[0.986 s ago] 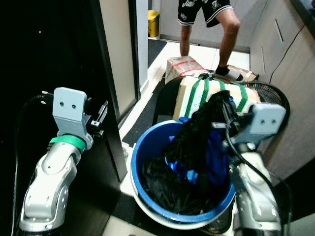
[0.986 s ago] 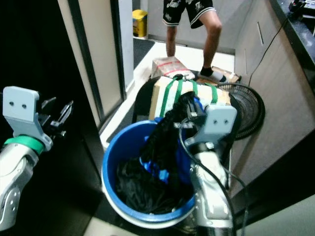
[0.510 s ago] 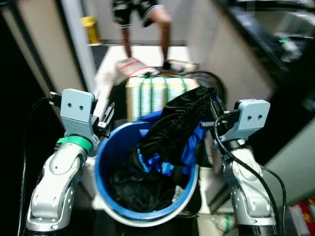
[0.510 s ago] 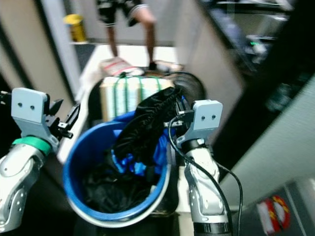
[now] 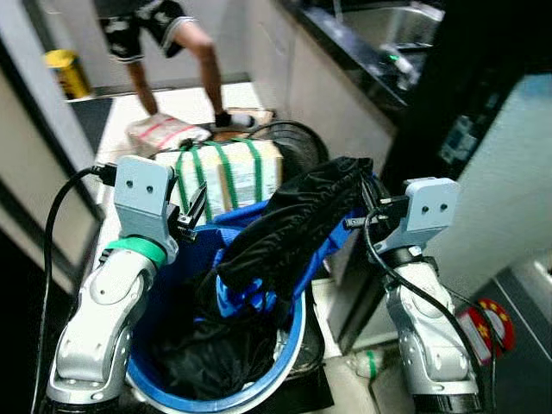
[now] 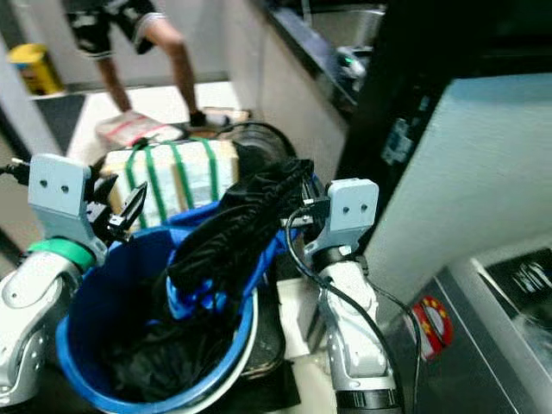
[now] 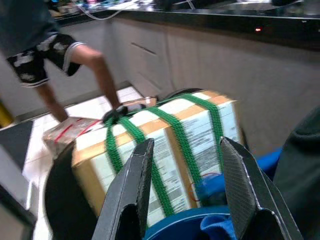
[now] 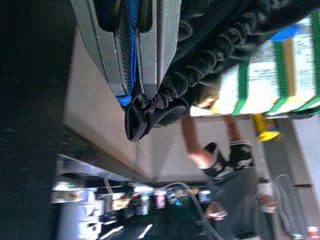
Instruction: Clothes washing
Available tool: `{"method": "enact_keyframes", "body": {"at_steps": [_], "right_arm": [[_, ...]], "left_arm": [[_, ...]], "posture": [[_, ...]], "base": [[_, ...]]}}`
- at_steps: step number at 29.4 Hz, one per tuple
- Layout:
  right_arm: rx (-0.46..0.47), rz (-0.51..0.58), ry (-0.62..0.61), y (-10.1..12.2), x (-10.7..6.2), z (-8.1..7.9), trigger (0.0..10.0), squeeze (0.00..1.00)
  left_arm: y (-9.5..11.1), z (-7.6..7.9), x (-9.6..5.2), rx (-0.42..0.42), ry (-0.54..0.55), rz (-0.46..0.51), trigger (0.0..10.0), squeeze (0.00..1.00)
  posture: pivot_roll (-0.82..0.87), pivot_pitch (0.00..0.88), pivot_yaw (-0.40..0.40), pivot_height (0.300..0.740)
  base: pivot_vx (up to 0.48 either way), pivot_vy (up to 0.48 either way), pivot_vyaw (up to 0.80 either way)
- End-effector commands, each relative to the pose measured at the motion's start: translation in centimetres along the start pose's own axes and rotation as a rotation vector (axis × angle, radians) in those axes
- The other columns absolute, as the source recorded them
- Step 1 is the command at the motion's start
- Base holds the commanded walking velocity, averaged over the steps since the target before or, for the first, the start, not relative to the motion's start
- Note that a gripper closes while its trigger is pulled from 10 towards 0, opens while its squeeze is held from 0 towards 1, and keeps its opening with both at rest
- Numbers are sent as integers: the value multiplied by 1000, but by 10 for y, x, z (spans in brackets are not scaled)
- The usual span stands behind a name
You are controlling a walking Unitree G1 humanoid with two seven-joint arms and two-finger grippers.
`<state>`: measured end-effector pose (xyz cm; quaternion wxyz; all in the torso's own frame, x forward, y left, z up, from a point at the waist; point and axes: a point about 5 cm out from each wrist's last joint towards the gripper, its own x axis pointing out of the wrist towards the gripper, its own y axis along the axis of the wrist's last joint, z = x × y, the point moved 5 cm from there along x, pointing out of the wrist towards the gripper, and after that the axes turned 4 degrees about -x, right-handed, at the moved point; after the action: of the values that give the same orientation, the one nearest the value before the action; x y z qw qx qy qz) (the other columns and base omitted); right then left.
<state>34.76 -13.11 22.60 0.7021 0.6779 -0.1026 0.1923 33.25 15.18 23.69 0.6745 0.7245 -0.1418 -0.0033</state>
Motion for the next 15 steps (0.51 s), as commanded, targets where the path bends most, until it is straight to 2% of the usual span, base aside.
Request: {"method": "enact_keyframes", "body": {"at_steps": [1,15], "right_arm": [[-8,27,-14,6,1,2,10000,0],[-4,27,-43,5,2,9,10000,0]], "left_arm": [[-5,-3,-2,4,9,-23,10000,0],[-5,-4,-1,3,7,-22,10000,0]], "posture": [[132,35,95,740],[132,35,96,740]], "base": [[0,0,-800],[0,0,-800]]}}
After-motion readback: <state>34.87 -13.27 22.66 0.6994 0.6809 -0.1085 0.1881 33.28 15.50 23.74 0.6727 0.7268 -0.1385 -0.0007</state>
